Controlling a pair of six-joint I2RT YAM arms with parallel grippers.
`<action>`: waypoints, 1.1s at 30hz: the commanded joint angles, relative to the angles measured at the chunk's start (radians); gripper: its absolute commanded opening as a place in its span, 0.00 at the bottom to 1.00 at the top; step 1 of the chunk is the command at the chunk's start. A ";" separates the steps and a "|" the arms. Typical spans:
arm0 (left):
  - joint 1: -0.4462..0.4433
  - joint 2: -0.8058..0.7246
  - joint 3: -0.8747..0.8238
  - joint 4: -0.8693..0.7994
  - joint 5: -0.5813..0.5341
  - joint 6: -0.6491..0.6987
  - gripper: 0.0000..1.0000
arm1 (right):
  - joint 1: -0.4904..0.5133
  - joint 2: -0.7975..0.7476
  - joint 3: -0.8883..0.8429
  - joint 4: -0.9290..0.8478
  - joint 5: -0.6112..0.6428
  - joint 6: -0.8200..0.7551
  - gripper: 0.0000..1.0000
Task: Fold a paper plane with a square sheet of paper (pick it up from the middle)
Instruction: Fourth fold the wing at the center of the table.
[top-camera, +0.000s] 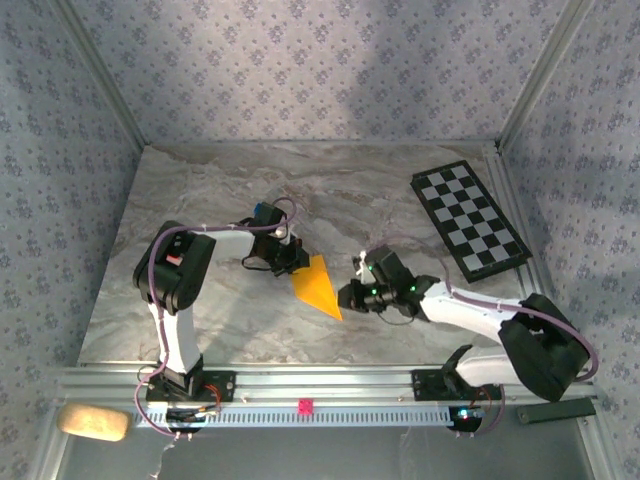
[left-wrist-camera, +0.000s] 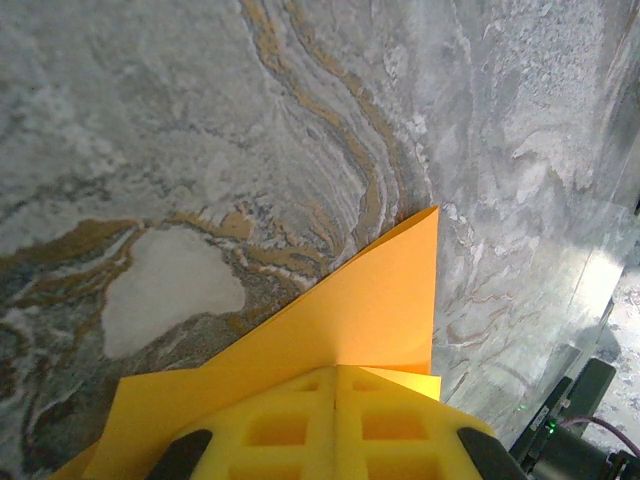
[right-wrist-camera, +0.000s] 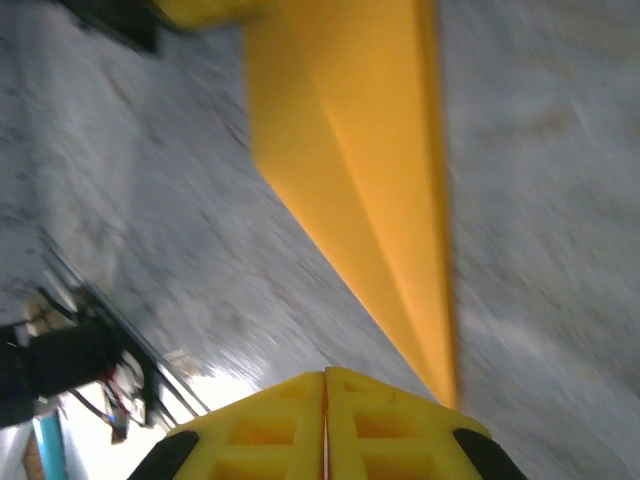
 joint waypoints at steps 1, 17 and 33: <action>0.006 0.016 -0.025 -0.097 -0.104 0.007 0.01 | -0.025 0.086 0.075 -0.004 0.012 -0.015 0.09; 0.005 0.017 0.015 -0.120 -0.102 0.032 0.03 | -0.004 0.442 0.118 0.151 -0.048 0.070 0.05; 0.025 -0.047 0.064 -0.183 -0.105 0.080 0.03 | -0.005 0.423 0.065 0.091 0.014 0.087 0.02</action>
